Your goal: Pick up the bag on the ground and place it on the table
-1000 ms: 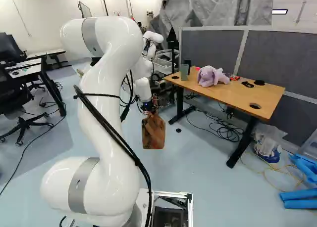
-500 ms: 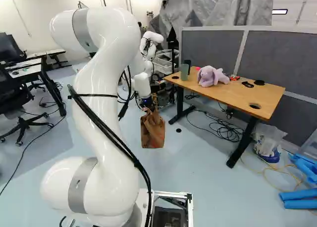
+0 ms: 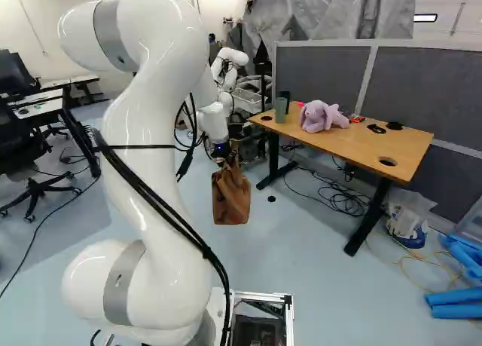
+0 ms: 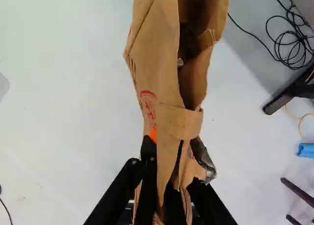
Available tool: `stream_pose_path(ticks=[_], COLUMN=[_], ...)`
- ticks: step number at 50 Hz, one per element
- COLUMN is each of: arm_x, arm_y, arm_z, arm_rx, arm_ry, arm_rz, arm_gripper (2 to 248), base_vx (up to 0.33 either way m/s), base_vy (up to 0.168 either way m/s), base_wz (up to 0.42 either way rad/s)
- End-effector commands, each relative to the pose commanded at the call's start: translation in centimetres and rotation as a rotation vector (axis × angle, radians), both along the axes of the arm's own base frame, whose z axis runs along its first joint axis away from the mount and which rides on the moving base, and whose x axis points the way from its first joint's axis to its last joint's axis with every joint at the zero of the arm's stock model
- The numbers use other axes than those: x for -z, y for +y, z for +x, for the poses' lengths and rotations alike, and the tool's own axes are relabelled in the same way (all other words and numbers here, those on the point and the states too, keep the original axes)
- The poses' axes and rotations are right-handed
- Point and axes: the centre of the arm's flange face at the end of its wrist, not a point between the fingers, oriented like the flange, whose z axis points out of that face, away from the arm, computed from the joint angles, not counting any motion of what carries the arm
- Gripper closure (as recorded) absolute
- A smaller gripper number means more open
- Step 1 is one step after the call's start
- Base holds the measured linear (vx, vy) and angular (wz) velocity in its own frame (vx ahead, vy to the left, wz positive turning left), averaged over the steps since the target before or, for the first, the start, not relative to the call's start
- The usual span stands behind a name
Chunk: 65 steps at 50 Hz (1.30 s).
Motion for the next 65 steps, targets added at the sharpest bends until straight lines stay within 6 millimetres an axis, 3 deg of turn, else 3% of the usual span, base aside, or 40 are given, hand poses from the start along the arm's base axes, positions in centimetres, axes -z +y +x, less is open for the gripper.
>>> stream_pose_path(ticks=[65], arm_x=[-9.2], arm_y=[-0.2], arm_z=[-2.3], arm_rx=[0.002], arm_ry=[-0.011], arm_rz=[0.0], arm_gripper=[229], base_vx=[0.0], base_vy=[0.0], base_wz=[0.0])
